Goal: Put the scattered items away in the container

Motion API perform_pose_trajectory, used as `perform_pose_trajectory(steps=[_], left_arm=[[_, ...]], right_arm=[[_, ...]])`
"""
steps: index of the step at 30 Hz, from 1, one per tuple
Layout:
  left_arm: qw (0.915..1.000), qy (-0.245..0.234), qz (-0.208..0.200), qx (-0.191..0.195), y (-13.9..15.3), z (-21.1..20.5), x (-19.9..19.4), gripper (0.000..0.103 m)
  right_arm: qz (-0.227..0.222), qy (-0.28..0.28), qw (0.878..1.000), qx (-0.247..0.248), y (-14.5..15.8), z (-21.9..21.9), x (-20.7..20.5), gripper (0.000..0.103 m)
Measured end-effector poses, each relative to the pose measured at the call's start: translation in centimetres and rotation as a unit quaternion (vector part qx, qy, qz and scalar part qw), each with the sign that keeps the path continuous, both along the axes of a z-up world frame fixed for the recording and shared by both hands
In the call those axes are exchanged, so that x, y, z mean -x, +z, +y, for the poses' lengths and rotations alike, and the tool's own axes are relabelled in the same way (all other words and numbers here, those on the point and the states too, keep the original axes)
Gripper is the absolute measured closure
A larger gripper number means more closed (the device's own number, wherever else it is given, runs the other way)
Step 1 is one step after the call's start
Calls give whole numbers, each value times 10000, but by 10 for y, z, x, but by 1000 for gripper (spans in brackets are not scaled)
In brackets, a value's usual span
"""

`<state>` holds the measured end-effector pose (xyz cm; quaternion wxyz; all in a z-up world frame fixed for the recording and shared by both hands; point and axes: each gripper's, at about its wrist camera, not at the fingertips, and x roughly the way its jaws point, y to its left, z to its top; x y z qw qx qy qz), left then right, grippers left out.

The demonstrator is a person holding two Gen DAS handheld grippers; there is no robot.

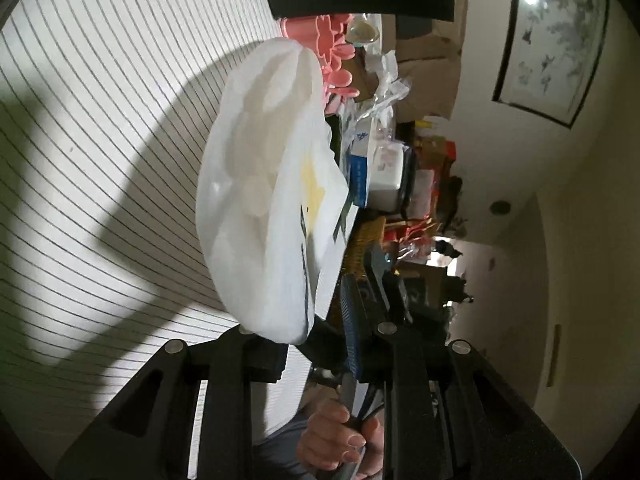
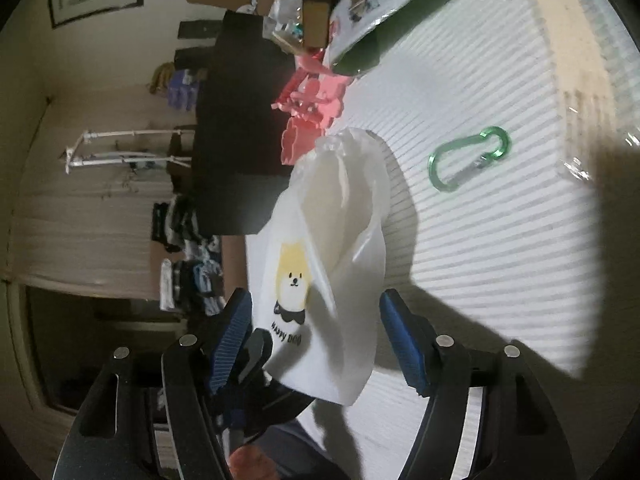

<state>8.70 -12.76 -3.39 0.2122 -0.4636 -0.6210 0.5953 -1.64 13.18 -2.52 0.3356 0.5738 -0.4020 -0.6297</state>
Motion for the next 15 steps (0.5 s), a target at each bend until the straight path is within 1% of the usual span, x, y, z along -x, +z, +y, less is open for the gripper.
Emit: perform_pose_trajectory(steps=[2,4,6,9,11,12,15], left_arm=[[10000,33,-25,-51,0,0,1,83],[9998,78,-23,-162,1,-2,1,83],[9997,110,-12,-235,2,-1,3,83],[9996,73,10,-278,3,2,6,83],[9997,31,27,-245,4,2,7,83],[9997,9,34,-225,4,2,6,83],[9999,-97,23,-80,3,3,4,83]], right_arm=[[81,32,9999,-83,3,0,-3,36],[104,-42,9999,-88,5,5,-10,34],[28,-197,9998,-14,3,15,-15,28],[-139,-371,9991,154,-3,23,-15,24],[-237,-337,9990,175,-7,16,-7,26],[-215,-307,9992,161,-7,10,-2,24],[-178,-253,9995,80,-6,-5,12,25]])
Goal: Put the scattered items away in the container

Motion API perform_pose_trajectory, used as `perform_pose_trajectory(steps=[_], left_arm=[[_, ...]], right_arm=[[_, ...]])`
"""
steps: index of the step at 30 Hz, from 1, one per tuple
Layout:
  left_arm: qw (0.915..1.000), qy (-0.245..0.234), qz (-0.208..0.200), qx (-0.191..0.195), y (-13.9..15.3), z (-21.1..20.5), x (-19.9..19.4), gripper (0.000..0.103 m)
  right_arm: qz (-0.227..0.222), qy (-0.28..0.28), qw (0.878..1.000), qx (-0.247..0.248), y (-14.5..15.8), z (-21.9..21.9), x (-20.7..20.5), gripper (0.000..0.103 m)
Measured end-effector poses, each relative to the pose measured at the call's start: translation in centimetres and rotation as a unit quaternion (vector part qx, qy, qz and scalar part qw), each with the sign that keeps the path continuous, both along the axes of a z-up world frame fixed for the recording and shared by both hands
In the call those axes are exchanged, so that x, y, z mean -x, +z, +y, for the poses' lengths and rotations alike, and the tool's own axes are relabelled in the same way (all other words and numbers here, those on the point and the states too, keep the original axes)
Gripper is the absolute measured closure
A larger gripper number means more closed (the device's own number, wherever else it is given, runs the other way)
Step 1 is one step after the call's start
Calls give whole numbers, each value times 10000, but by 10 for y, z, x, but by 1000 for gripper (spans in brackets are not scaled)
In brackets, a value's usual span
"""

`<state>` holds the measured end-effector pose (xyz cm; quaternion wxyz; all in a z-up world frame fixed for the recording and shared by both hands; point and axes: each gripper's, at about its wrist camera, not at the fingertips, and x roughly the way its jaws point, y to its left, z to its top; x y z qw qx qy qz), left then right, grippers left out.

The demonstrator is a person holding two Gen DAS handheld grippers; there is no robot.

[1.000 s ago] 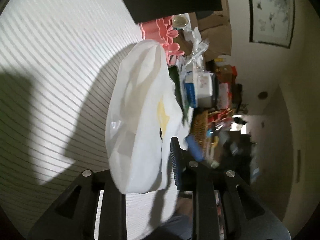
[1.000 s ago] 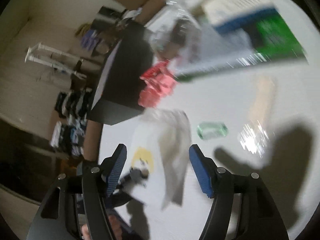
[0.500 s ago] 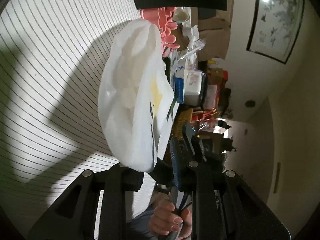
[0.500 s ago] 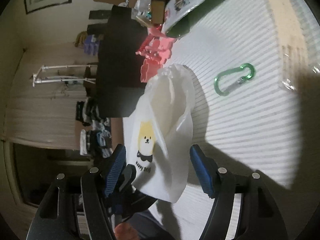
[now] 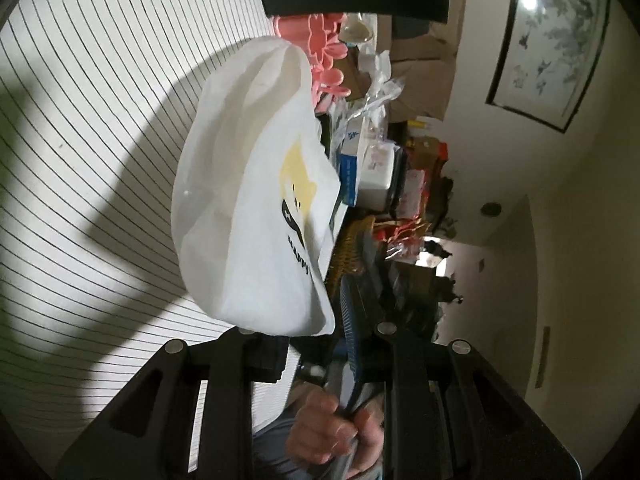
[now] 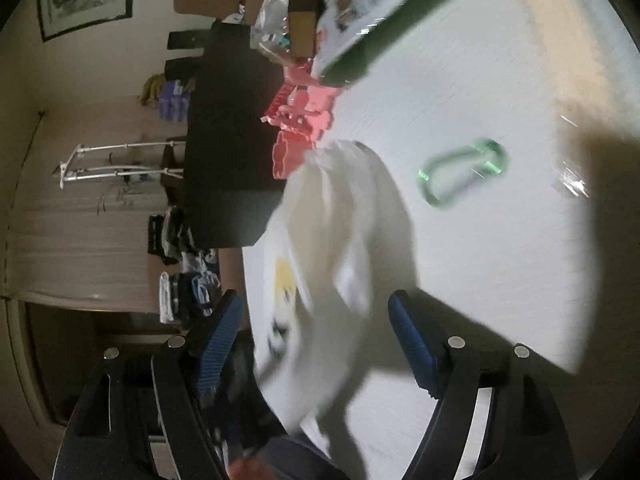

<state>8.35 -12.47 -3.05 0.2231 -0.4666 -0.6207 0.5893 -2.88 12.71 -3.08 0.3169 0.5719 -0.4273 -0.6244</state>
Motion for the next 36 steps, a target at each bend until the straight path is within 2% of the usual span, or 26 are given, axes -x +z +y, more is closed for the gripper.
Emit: perform_pose_trajectory(steps=[1,2,3,4,5,7,9,13,14,16,21,24,26,27,28,29,30,32,34,36], left_arm=[[10000,-33,-5,37,0,1,1,83],[9999,-65,-21,75,1,3,3,83],[9998,-115,-49,150,2,3,5,83],[9994,-170,-67,283,4,3,5,83],[9984,-254,-85,496,8,2,7,82],[9948,-439,-65,921,15,-3,7,70],[9903,-562,-41,1270,22,-13,6,44],[9872,-491,98,1513,32,-42,9,39],[9874,-427,69,1522,31,-48,11,35],[9892,-359,-38,1422,24,-53,18,34],[9968,-227,-101,764,5,-47,30,28],[9962,-347,38,798,5,-40,41,27],[9948,-498,86,886,7,-32,48,29],[9921,-602,58,1098,9,-25,51,37],[9896,-695,28,1258,10,-21,52,46],[9864,-848,5,1407,12,-13,54,69],[9822,-1004,-9,1589,15,-5,57,81],[9754,-1151,54,1882,22,6,55,82],[9682,-1251,221,2154,36,18,53,88],[9658,-1312,417,2197,51,26,51,88]], right_arm=[[68,57,9999,-76,2,-7,5,27],[147,124,9997,-181,3,-12,8,40],[203,195,9992,-288,4,-17,10,72],[249,265,9988,-334,5,-22,12,83],[283,310,9985,-347,6,-24,12,84],[328,382,9979,-404,6,-26,12,85],[319,355,9981,-388,5,-25,12,85],[292,280,9988,-264,5,-19,11,85],[268,278,9991,-195,5,-18,11,85],[178,251,9995,32,7,-18,10,85],[132,273,9991,287,19,-14,5,85],[144,253,9994,172,21,-6,6,85],[170,221,9996,-87,18,-2,9,85],[158,206,9995,-155,16,-1,9,85],[129,177,9996,-205,13,1,10,85],[108,147,9996,-233,11,2,10,85],[120,128,9995,-263,11,3,10,85],[229,140,9990,-352,15,3,8,85],[455,246,9974,-509,27,0,6,85],[640,317,9955,-621,39,-4,3,85]])
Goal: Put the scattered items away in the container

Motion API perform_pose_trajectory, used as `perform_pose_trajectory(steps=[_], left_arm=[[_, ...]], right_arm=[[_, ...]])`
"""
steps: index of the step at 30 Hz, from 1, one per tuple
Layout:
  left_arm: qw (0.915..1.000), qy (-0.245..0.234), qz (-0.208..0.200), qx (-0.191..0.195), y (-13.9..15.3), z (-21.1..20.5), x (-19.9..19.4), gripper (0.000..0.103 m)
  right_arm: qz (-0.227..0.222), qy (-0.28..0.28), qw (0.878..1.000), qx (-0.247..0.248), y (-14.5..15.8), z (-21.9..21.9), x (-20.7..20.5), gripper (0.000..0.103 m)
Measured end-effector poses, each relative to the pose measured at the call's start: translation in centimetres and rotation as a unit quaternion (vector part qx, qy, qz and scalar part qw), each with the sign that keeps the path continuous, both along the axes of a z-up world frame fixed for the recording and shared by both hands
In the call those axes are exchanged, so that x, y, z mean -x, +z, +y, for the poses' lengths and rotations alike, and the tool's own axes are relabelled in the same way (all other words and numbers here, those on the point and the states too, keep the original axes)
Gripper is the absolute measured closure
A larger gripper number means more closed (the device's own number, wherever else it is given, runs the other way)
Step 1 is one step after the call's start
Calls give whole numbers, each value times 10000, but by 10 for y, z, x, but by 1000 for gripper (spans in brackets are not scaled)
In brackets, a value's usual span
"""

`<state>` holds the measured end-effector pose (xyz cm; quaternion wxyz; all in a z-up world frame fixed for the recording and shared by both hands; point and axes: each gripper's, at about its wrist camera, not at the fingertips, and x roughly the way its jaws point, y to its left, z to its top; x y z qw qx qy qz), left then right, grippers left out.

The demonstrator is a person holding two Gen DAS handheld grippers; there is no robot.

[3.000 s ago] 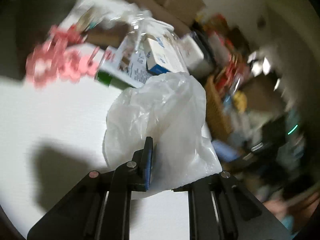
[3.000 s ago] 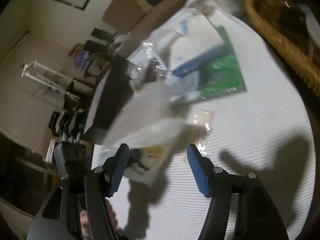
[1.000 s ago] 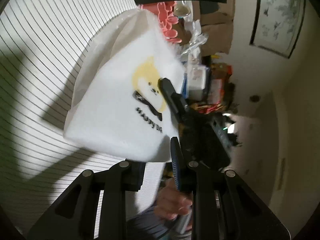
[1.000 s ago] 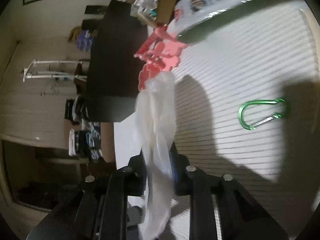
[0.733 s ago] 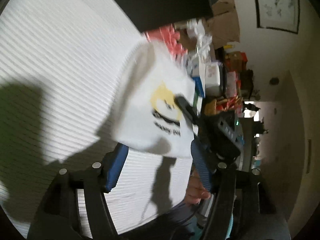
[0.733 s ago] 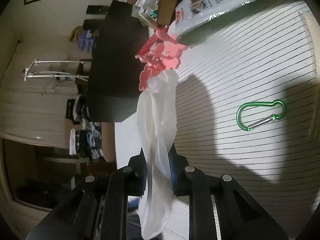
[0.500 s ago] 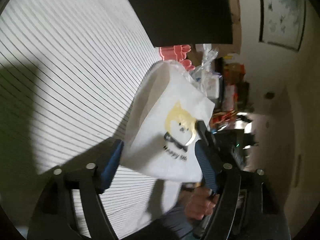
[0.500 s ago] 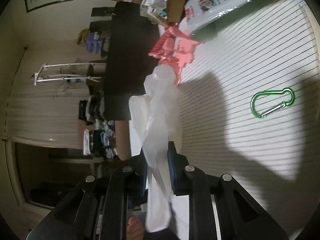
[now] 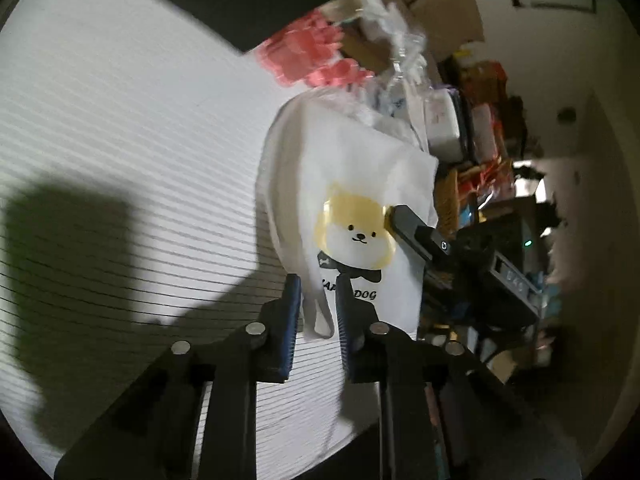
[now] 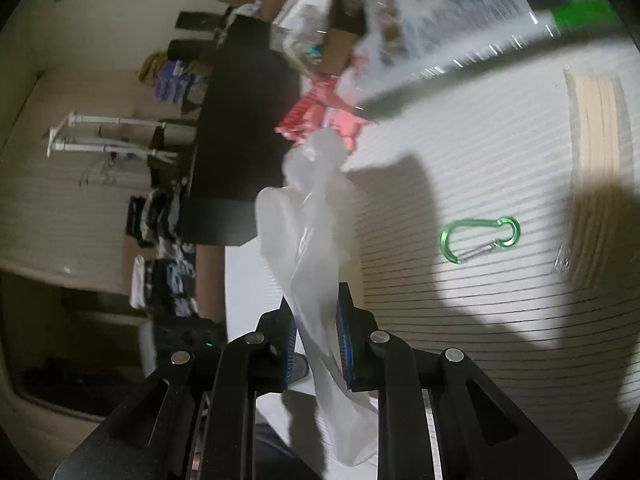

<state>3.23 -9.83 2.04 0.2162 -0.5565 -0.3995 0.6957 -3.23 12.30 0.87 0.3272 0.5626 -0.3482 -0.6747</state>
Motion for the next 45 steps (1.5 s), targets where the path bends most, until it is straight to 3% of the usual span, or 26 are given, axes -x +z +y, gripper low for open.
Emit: perform_pose_trajectory(steps=[8,13,15,18,24,27,30,35,40,43,44,45], left_arm=[[9967,-205,680,-392,64,-9,-4,88],[9951,-167,910,-353,89,-24,2,88],[9960,-162,828,-306,84,-29,0,88],[9983,-170,472,-300,55,-37,-15,87],[9994,234,-202,-167,-6,-64,-48,60],[9990,329,-283,-46,-17,-61,-44,53],[9995,271,-185,34,-20,-47,-35,53],[9978,72,-19,655,-16,-12,-10,52],[9966,-113,107,810,-18,9,2,51],[9950,-115,233,966,-15,15,2,57],[9947,-133,237,993,-16,16,3,79],[9944,-199,254,1007,-16,18,2,85]], right_arm=[[677,205,9975,35,60,-10,-7,85],[945,322,9950,-86,82,-21,-9,85],[915,316,9949,-294,75,-20,-9,85],[569,171,9971,-471,40,-4,-14,85],[-143,-79,9964,-833,-28,35,-34,82],[-207,-143,9967,-777,-36,43,-36,82],[-160,-113,9972,-721,-33,41,-36,82],[-190,-113,9977,-645,-34,41,-34,82],[-228,-138,9982,-530,-38,43,-33,82],[-181,-92,9982,-566,-37,42,-32,82],[-143,-73,9981,-603,-35,41,-31,82],[-77,-46,9978,-656,-33,40,-31,82]])
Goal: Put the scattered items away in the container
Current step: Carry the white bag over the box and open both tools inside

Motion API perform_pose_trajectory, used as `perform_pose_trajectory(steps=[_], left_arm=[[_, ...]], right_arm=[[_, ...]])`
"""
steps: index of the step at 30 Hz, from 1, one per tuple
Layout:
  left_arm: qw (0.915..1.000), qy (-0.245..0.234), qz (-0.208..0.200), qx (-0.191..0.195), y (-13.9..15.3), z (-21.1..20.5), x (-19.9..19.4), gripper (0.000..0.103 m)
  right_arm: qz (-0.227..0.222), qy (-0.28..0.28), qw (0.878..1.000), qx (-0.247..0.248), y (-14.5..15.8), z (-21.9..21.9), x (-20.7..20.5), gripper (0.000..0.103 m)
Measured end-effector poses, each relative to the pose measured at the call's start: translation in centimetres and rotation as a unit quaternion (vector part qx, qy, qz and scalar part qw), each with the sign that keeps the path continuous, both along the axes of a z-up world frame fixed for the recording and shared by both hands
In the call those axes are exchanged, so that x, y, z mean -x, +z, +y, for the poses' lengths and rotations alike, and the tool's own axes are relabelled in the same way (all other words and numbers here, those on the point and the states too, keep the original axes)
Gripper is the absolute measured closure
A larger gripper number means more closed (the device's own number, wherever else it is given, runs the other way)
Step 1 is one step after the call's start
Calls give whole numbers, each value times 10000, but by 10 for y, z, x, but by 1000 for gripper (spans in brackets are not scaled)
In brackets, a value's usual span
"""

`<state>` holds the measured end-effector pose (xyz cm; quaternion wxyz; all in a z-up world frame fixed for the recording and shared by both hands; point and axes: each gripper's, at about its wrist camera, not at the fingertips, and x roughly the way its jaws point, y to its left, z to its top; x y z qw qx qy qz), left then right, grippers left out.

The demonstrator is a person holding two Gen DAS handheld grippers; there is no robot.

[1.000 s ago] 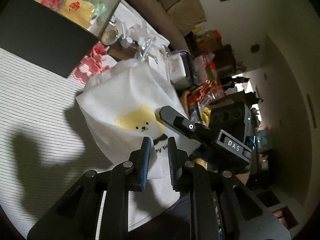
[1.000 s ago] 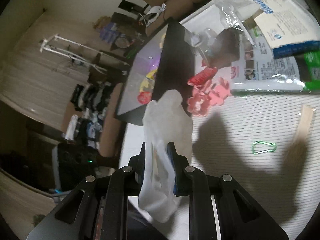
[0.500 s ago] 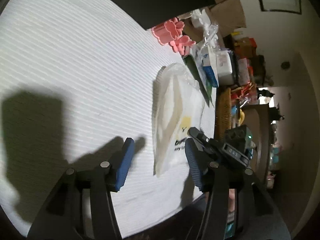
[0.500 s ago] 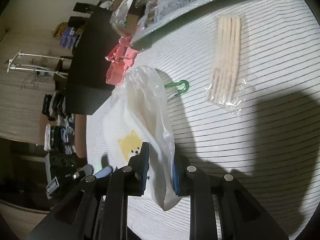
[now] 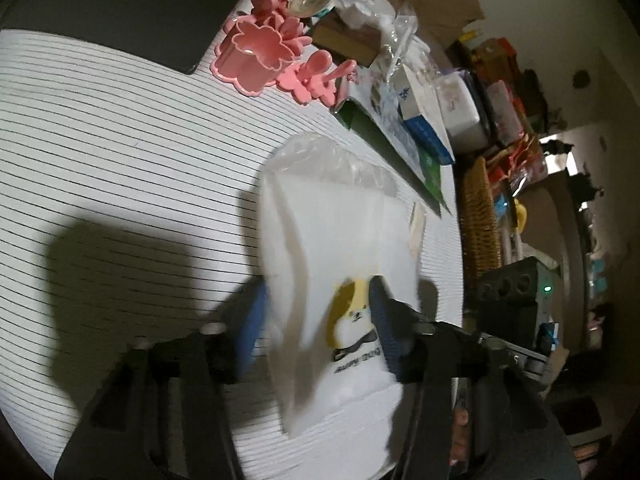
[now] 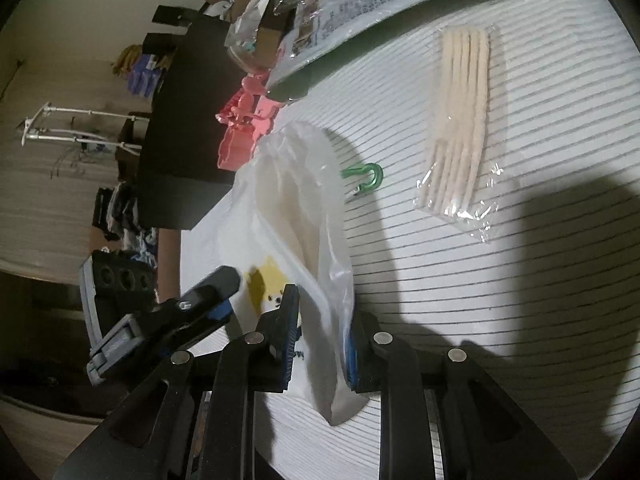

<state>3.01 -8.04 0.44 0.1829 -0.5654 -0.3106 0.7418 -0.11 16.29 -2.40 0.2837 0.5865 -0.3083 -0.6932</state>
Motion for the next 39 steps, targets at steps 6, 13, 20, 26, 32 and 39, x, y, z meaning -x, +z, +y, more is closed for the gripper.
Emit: perform_pose_trajectory(steps=[6,13,20,26,32,39], left_arm=[[9997,-18,233,-118,23,2,-2,87],[9967,-40,738,-349,88,-21,3,87],[9917,144,1237,-321,160,-77,26,87],[9891,406,1407,177,204,-147,83,87],[9860,623,1286,860,223,-214,171,87],[9722,880,920,1965,194,-282,280,84]], right_arm=[[545,350,9973,-354,30,-14,-2,82],[1203,598,9900,-422,89,-33,5,82],[1910,1021,9748,-527,167,-87,38,82],[2195,1250,9663,-501,207,-167,103,82],[2068,1161,9712,-232,210,-254,187,82],[1308,873,9876,-35,156,-339,276,60]])
